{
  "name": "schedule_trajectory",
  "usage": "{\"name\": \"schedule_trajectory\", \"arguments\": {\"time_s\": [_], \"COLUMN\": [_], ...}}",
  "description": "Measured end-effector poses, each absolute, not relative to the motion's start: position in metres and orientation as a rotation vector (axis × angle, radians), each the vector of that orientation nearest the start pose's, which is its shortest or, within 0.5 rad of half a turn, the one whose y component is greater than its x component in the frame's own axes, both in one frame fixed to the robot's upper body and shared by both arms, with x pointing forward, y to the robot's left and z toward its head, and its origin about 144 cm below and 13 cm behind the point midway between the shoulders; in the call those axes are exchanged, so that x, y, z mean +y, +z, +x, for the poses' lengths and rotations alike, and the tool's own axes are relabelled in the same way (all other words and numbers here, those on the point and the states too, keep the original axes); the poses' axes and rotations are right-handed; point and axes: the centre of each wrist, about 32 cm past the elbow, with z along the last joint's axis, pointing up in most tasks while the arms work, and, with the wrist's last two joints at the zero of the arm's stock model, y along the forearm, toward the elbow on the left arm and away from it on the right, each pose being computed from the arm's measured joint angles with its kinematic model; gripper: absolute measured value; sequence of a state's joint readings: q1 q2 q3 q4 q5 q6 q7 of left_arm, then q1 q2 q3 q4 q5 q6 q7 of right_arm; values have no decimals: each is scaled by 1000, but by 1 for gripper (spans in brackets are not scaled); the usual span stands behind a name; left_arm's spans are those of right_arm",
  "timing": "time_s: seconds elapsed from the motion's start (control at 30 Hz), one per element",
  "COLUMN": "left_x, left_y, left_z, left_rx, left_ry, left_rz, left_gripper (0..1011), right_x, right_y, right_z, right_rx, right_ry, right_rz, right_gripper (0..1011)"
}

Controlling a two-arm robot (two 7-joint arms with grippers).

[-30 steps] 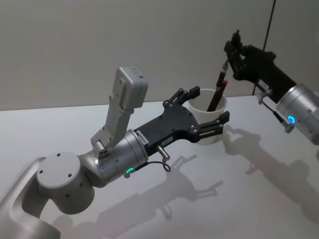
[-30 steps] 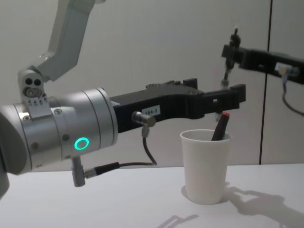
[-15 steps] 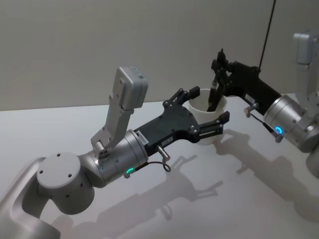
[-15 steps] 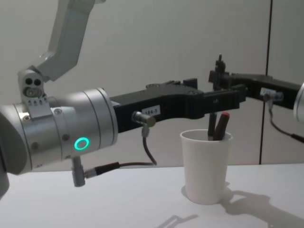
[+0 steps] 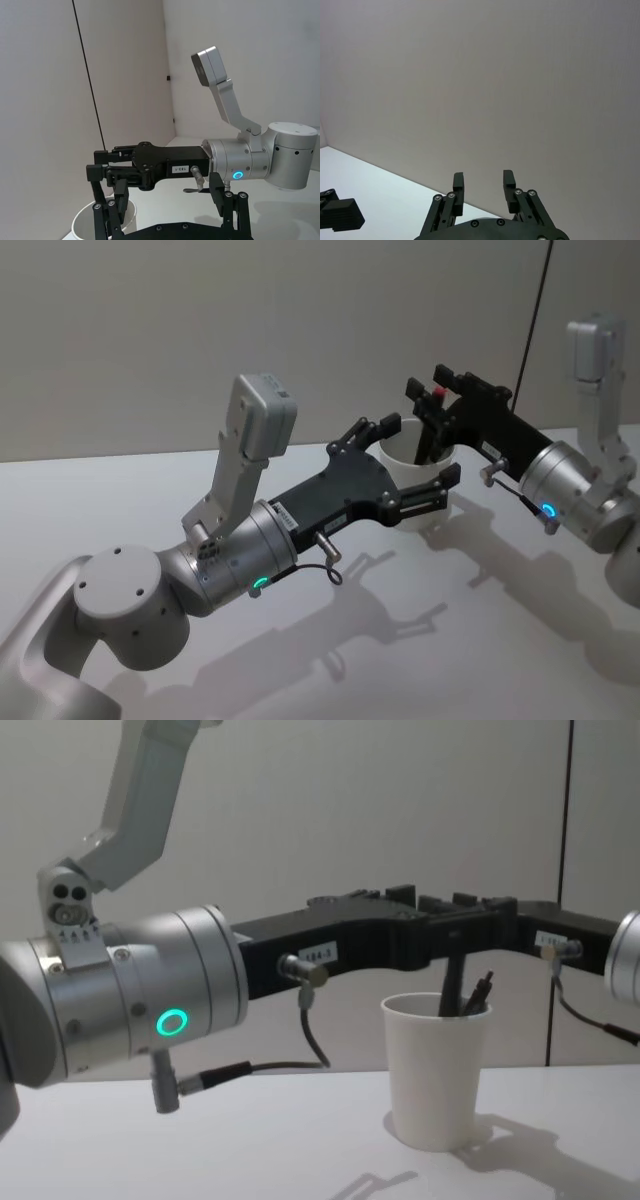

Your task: Place the pen into the pen holder.

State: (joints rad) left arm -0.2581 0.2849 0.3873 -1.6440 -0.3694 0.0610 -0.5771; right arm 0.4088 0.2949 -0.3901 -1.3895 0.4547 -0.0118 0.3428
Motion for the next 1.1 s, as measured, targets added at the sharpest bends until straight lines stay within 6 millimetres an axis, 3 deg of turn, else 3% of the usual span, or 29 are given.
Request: {"name": "schedule_trajectory", "arguments": {"time_s": [0.33, 0.47, 0.5, 0.63, 1.1], "left_x": [186, 186, 186, 186, 186], "left_y": [1229, 1229, 1229, 1229, 1229], "left_z": [502, 502, 502, 502, 502], "left_rx": [-106, -106, -106, -106, -106], "left_ry": [591, 591, 591, 591, 591], "left_rz": [-97, -97, -97, -97, -97], "left_gripper": [1001, 1001, 1001, 1001, 1001], "right_x": [-213, -213, -213, -215, -231], "right_y": [1212, 1212, 1213, 1215, 1224], "right_z": [554, 554, 554, 551, 537], "right_rx": [-54, -55, -55, -53, -43], "right_ry": [-912, -911, -910, -911, -963], "right_rz": [107, 107, 109, 119, 149], "right_gripper": [774, 841, 902, 994, 1001]}}
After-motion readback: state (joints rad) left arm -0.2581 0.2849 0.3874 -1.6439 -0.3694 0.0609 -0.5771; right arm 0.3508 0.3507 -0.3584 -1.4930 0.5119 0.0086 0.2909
